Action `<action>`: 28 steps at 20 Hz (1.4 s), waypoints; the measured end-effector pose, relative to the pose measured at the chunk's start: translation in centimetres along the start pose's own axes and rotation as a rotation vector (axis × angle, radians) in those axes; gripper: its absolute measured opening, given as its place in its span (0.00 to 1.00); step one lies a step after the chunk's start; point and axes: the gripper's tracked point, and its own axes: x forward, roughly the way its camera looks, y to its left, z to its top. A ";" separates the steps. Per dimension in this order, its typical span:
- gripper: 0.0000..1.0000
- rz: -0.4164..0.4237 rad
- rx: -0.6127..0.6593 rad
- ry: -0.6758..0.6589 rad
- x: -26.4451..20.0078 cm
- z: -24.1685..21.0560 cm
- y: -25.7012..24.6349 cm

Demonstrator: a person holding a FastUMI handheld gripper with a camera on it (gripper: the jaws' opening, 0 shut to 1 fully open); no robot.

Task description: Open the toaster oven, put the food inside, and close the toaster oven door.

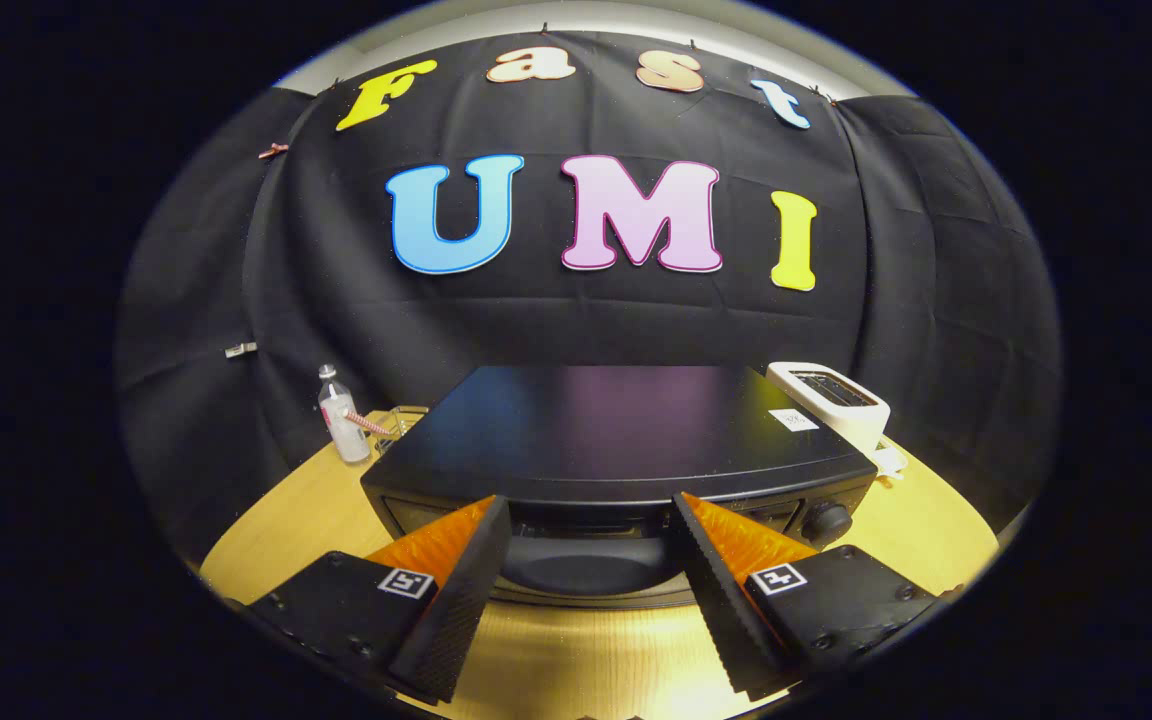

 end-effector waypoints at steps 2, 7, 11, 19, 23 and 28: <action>0.98 0.002 -0.011 0.007 -0.7 -0.1 0.1; 0.98 0.008 -0.009 0.033 -3.1 -1.5 0.1; 0.98 0.011 -0.004 0.071 -5.5 -3.8 0.2; 0.97 0.041 -0.035 0.189 -9.6 -11.0 0.1; 0.97 0.067 -0.051 0.284 -11.1 -15.4 -0.5; 0.97 0.084 -0.091 0.220 -14.2 -11.9 -1.7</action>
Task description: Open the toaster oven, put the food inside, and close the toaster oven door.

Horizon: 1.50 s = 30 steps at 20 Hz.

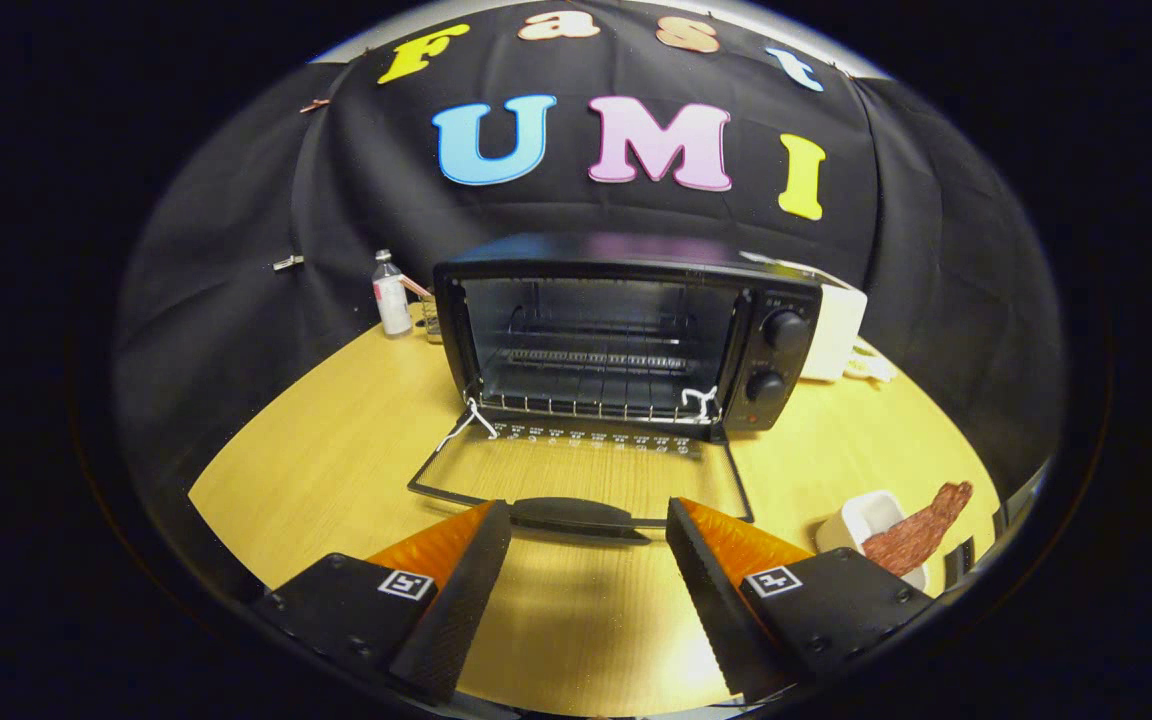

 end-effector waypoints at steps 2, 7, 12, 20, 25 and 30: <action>0.97 0.003 -0.027 -0.030 -1.7 1.8 -1.0; 0.98 -0.072 0.008 -0.123 -5.8 7.5 -6.4; 0.98 -0.154 0.085 -0.190 -7.6 11.1 -14.9; 0.97 -0.173 0.147 -0.039 -5.4 5.6 -27.7; 0.96 -0.013 0.205 0.102 -3.2 0.2 -29.3; 0.97 0.140 0.332 0.305 -1.7 -6.0 -29.0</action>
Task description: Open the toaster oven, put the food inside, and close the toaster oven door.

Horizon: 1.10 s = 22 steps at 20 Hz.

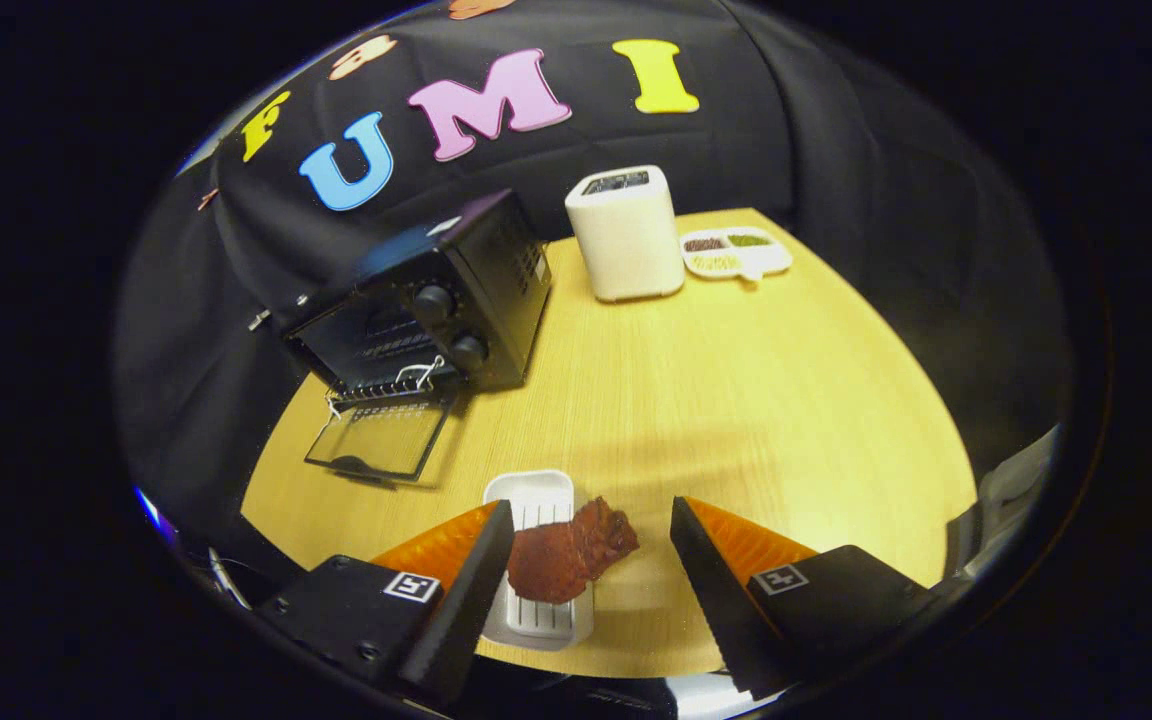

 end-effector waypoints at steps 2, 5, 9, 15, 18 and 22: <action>0.92 0.030 0.054 0.043 0.9 -0.5 -0.5; 0.64 0.087 0.090 0.077 1.2 -0.8 -0.2; 0.34 0.142 0.097 0.125 1.4 -1.2 0.3; 0.13 0.192 0.172 0.129 0.6 -0.4 1.4; 0.13 0.152 0.145 0.114 -0.2 0.6 1.0; 0.13 0.109 0.123 -0.005 -3.0 4.6 2.3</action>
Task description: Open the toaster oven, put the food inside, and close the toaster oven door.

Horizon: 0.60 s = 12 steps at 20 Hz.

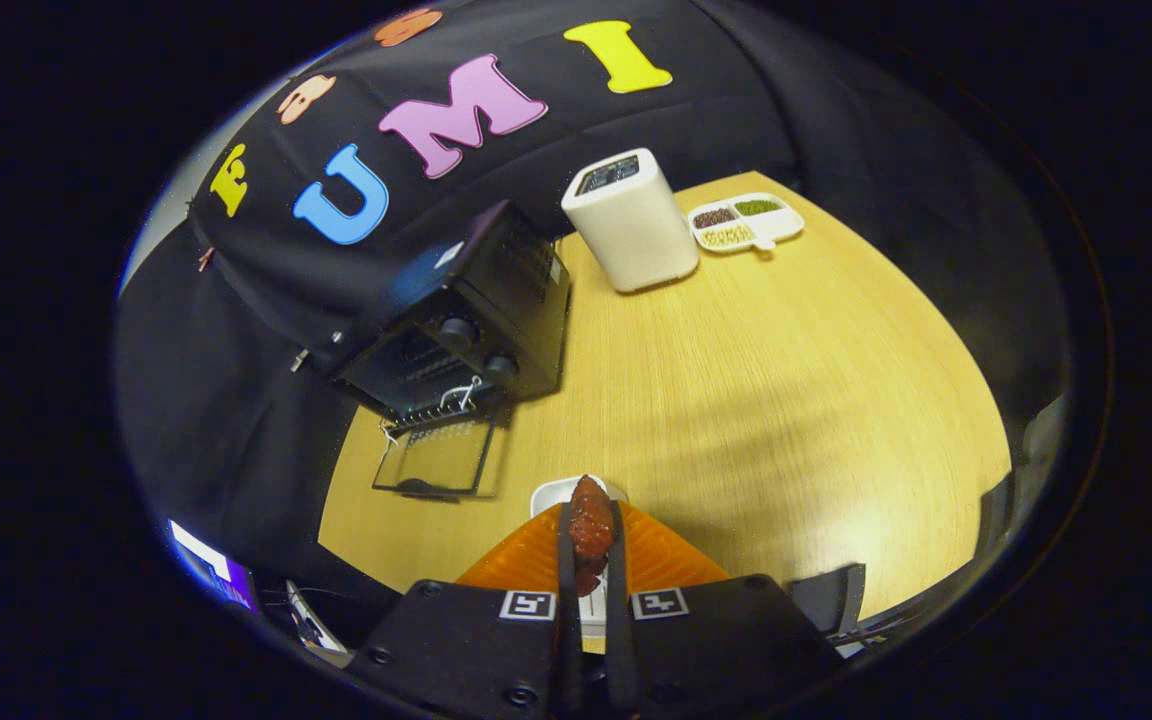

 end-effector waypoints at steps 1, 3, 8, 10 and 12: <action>0.13 -0.003 0.004 -0.031 -0.8 0.8 0.9; 0.13 -0.025 -0.007 -0.087 -2.1 1.9 2.8; 0.13 -0.038 0.078 -0.223 -2.7 2.1 10.9; 0.13 -0.071 0.102 -0.252 -1.9 1.4 13.4; 0.13 -0.058 0.112 -0.324 -1.1 2.2 16.3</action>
